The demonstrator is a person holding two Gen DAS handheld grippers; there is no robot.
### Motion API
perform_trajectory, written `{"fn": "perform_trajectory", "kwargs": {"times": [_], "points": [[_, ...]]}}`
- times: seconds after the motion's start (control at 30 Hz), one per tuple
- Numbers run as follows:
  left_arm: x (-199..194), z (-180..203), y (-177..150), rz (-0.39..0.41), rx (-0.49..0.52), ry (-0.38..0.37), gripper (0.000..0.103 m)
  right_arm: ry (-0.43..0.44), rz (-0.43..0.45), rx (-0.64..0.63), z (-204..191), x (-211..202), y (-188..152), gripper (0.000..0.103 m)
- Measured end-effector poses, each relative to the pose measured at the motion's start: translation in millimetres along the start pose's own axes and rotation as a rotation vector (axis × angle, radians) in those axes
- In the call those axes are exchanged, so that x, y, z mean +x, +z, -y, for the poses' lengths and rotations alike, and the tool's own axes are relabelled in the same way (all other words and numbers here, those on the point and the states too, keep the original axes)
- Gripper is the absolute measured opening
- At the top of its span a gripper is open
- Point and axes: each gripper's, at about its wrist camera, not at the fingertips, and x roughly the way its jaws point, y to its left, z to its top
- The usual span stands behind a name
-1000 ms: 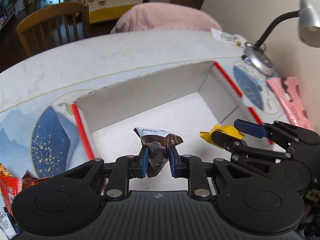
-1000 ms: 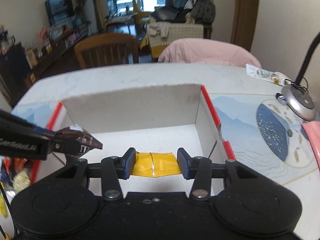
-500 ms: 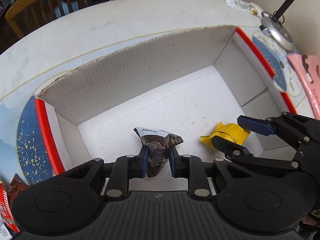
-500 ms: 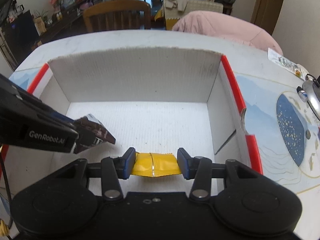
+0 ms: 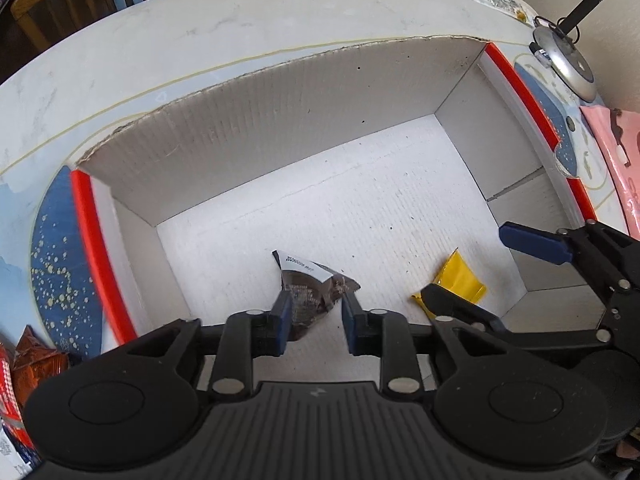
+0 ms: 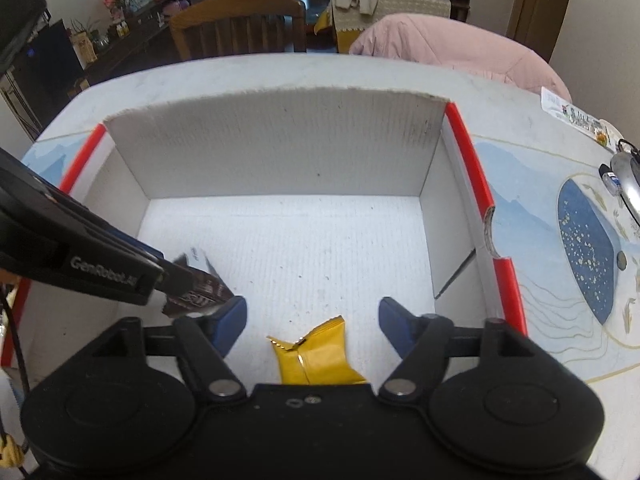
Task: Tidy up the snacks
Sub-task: 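Open both grippers to drop the snacks into the box and withdraw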
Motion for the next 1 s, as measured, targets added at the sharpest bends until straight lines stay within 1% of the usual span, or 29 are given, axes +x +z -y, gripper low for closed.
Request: {"fn": "perform_trajectory", "kwargs": {"times": [0.13, 0.2, 0.3, 0.63, 0.7, 0.73, 0.77, 0.8, 0.83, 1.0], "points": [[-12.3, -2.0, -7.4, 0.023, -0.024, -0.020, 0.028, 0.014, 0.026, 0.006, 0.8, -14.0, -0.4, 0.075], [-21.1, -1.7, -12.5, 0.043, -0.024, -0.031, 0.028, 0.026, 0.042, 0.011, 1.3, -21.7, -0.2, 0.077], [-33.2, -1.5, -19.3, 0.071, -0.026, -0.039, 0.028, 0.034, 0.066, 0.005, -0.9, -34.6, -0.5, 0.077], [-80.0, -10.9, -50.2, 0.177, -0.036, -0.081, 0.028, 0.032, 0.156, 0.021, -15.3, -82.6, -7.2, 0.081], [-89.8, -13.8, -57.3, 0.199, -0.039, -0.087, 0.032, 0.032, 0.177, 0.030, -21.6, -92.8, -8.8, 0.081], [-95.4, -15.7, -61.2, 0.212, -0.040, -0.090, 0.041, 0.032, 0.189, 0.034, -25.1, -97.7, -10.3, 0.082], [-101.6, -18.0, -65.7, 0.232, -0.040, -0.092, 0.054, 0.030, 0.201, 0.038, -28.7, -103.0, -11.4, 0.082], [-107.7, -19.8, -70.0, 0.255, -0.037, -0.093, 0.059, 0.026, 0.212, 0.042, -32.3, -108.0, -12.8, 0.083], [-113.7, -21.9, -74.4, 0.276, -0.032, -0.094, 0.061, 0.025, 0.223, 0.048, -36.4, -112.8, -13.8, 0.083], [-137.7, -35.9, -96.5, 0.335, -0.008, -0.094, 0.061, 0.029, 0.265, 0.072, -59.8, -129.9, -19.9, 0.086]]}}
